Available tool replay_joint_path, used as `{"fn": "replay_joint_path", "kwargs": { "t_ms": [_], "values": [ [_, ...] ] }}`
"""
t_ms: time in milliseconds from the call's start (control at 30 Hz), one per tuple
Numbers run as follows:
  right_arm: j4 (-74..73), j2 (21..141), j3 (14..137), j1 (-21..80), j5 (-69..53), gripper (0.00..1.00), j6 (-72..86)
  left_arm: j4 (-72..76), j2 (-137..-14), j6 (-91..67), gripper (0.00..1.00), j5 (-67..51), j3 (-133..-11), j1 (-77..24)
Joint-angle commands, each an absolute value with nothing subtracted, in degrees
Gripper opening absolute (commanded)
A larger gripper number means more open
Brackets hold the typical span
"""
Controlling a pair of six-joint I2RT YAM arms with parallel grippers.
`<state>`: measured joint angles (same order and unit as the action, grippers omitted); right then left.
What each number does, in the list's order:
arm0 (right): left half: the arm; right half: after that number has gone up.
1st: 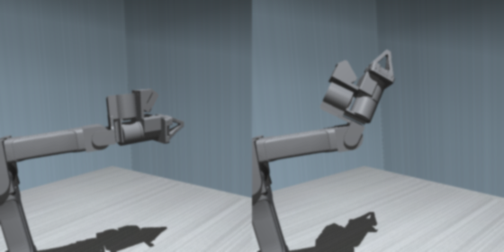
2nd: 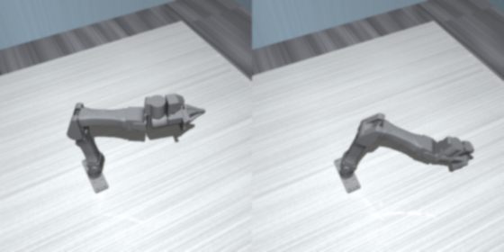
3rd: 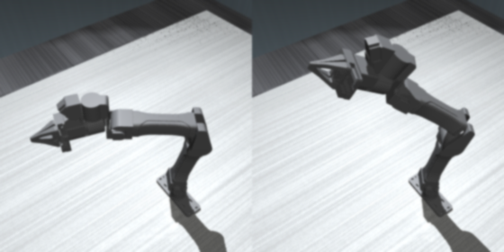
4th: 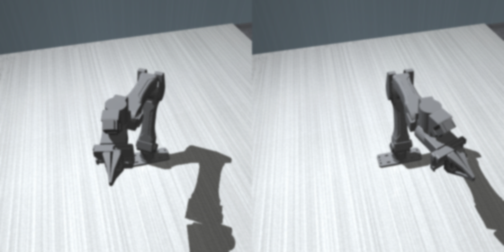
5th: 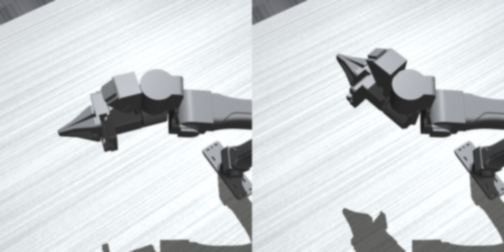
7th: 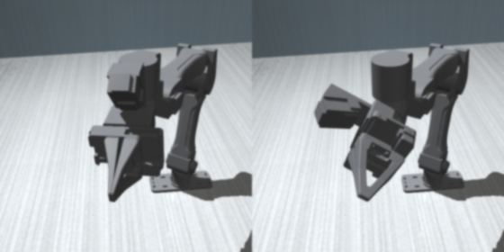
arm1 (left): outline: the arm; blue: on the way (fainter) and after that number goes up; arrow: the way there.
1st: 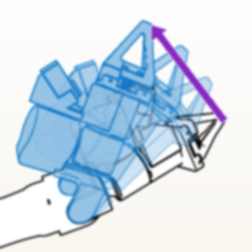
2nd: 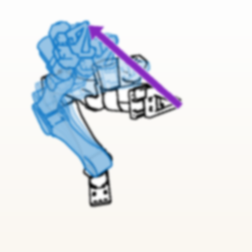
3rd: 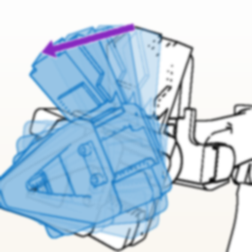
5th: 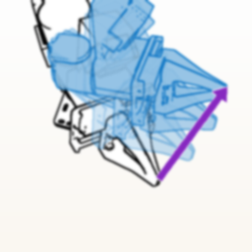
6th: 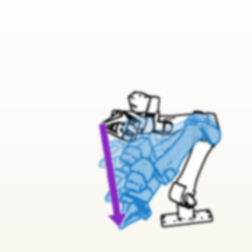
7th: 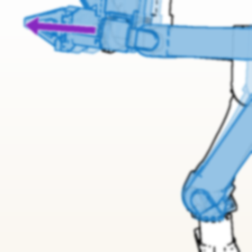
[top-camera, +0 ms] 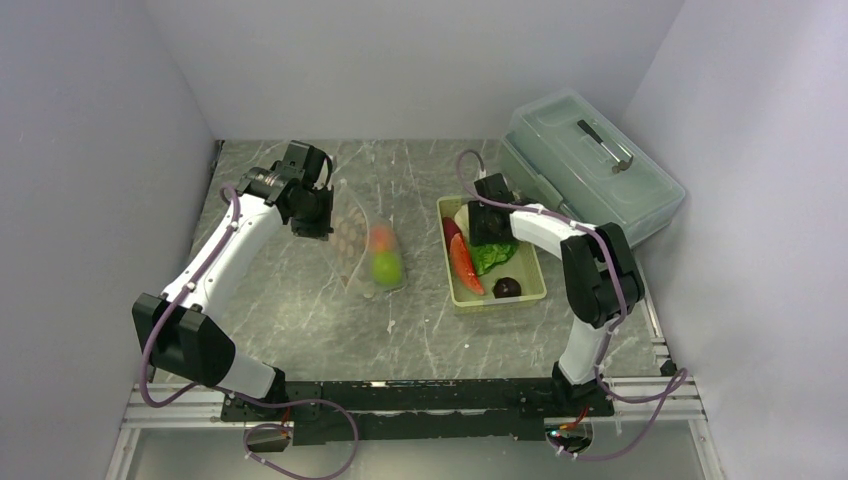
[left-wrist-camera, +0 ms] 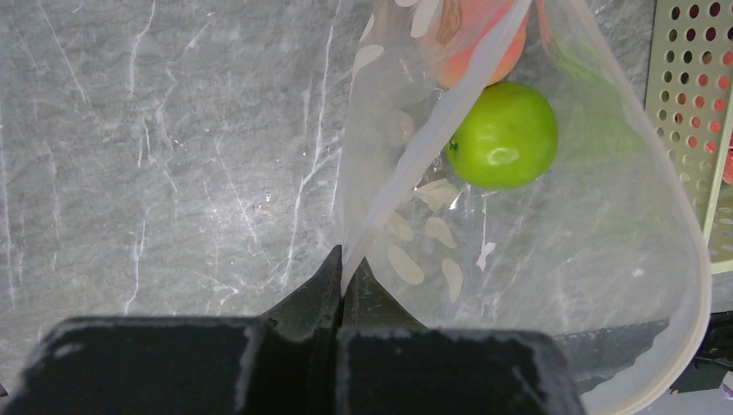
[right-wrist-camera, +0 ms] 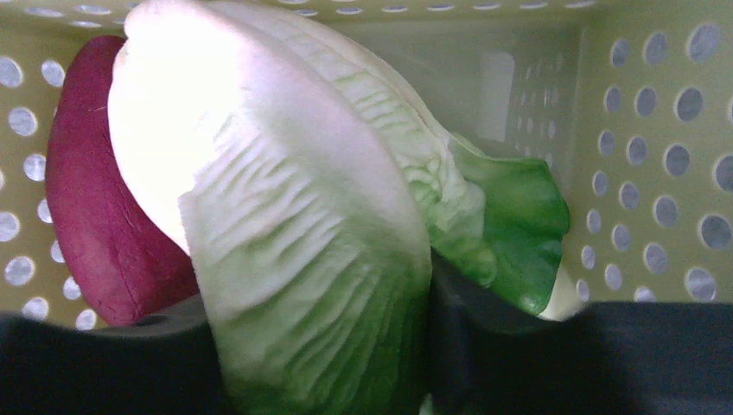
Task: Place the food in the zip-top bag and seal the zipper
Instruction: Pick up the fake vegetable from the bin.
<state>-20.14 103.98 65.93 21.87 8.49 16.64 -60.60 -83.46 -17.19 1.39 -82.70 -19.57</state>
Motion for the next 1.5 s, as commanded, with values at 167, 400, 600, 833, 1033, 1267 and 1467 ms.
{"fn": "replay_joint_path", "kwargs": {
  "t_ms": [167,400,600,833,1033,1267,1467],
  "values": [
    [-27.73,106.39,65.79,21.86,12.98,0.00,16.75,-59.07,-81.97,-16.00,0.00,1.66,-82.35,-19.34],
    [-29.70,99.79,66.59,22.21,13.89,0.00,16.98,-59.11,-81.83,-16.08,0.00,1.66,-82.19,-19.34],
    [-32.17,93.77,68.46,23.00,15.83,0.00,17.32,-59.20,-81.74,-16.21,0.00,1.68,-82.23,-19.34],
    [-34.85,88.87,70.40,23.63,17.47,0.00,17.40,-59.06,-81.56,-16.26,0.00,1.69,-82.03,-19.34],
    [-36.85,84.83,72.88,24.42,17.68,0.00,17.16,-59.13,-81.54,-16.26,0.00,1.62,-82.00,-19.34],
    [-38.48,80.62,74.85,25.56,14.99,0.00,17.06,-59.07,-81.30,-16.35,0.00,1.37,-82.18,-19.34],
    [-39.28,76.55,77.87,29.17,10.26,0.00,16.97,-59.32,-81.47,-16.44,0.00,1.00,-82.77,-19.34]
  ]
}}
